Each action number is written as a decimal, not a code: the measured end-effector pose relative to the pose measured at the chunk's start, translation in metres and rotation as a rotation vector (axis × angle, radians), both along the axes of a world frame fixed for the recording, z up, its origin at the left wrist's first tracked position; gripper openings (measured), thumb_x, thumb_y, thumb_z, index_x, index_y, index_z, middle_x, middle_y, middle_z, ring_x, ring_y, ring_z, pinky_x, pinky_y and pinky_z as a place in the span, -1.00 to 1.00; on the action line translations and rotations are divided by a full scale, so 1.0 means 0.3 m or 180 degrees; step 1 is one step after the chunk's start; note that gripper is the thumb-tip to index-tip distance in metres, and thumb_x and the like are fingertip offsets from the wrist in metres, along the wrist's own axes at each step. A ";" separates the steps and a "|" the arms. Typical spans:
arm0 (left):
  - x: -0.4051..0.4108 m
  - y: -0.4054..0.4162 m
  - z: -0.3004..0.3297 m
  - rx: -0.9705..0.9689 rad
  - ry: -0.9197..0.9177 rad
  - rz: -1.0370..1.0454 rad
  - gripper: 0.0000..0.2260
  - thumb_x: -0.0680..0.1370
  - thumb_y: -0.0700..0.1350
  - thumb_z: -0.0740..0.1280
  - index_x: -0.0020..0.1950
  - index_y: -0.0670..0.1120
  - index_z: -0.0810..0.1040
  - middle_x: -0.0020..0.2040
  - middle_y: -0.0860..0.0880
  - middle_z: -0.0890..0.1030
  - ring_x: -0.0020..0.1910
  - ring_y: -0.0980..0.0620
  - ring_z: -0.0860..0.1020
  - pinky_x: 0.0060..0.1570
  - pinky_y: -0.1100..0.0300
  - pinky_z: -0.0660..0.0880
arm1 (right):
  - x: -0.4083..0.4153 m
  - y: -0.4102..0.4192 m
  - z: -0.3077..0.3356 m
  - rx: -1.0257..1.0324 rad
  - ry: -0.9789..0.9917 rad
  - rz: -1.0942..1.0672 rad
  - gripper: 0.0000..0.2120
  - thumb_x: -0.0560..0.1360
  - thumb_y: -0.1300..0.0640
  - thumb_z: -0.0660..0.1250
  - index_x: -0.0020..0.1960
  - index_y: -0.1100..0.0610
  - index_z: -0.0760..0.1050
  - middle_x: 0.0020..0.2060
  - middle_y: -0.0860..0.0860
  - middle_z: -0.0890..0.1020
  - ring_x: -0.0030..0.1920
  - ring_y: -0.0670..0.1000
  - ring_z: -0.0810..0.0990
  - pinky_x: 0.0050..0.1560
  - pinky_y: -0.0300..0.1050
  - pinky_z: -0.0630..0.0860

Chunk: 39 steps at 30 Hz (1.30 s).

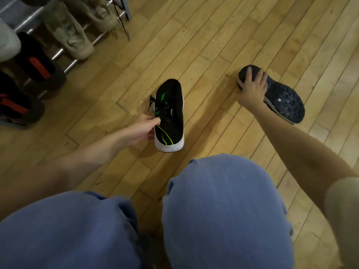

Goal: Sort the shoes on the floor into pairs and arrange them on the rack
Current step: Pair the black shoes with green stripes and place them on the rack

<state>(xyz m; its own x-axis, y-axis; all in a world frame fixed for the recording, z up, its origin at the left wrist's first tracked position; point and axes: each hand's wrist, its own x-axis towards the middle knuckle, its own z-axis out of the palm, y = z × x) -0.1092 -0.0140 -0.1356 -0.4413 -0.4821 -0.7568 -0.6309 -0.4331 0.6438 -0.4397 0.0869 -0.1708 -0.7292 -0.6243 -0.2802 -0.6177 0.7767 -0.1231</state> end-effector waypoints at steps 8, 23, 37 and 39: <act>0.014 -0.058 0.055 -0.0318 0.0058 0.0316 -0.78 0.55 -0.23 0.20 0.13 -0.25 0.53 -0.09 -0.11 0.62 -0.08 -0.07 0.61 -0.17 0.08 0.55 | -0.086 -0.105 0.021 0.0765 0.0179 0.0153 -0.14 0.44 0.15 0.40 0.54 0.03 -0.07 0.43 0.39 0.13 0.43 0.45 0.11 0.45 0.35 -0.01; 0.273 -0.174 0.432 -0.1675 0.0091 0.0990 -0.85 0.54 -0.24 0.23 -0.14 -0.13 0.59 -0.23 -0.04 0.59 -0.20 0.00 0.57 -0.18 0.12 0.51 | 0.485 -0.347 0.444 -0.1659 0.0487 0.1523 -0.13 0.20 0.07 0.52 0.40 0.20 0.20 0.23 0.22 0.39 0.22 0.27 0.39 0.23 0.11 0.36; 0.509 -0.191 0.871 -0.3540 0.0731 0.2019 -0.82 0.64 -0.16 0.01 -0.09 -0.04 0.35 -0.16 -0.02 0.37 -0.22 0.20 0.34 -0.23 0.44 0.33 | 0.856 -0.469 0.869 -0.5272 0.0087 0.2347 -0.41 0.30 0.14 0.55 0.17 0.15 0.27 0.07 0.40 0.38 0.16 0.23 0.39 0.18 -0.12 0.45; 0.541 -0.202 0.916 -0.3660 0.0849 0.2065 -0.84 0.64 -0.18 0.00 -0.05 -0.10 0.35 -0.21 0.04 0.34 -0.23 0.21 0.33 -0.27 0.50 0.32 | 0.891 -0.479 0.895 -0.5608 0.0164 0.2474 -0.40 0.27 0.21 0.59 0.14 0.17 0.28 0.04 0.45 0.37 0.15 0.28 0.40 0.19 -0.05 0.46</act>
<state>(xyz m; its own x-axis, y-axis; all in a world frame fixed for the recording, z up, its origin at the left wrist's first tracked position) 0.0529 -0.0746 0.1394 0.0374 -0.9572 0.2872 -0.3189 0.2609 0.9111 -0.1724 -0.0568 0.0978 -0.1794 -0.2793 0.9433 -0.7427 -0.5903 -0.3161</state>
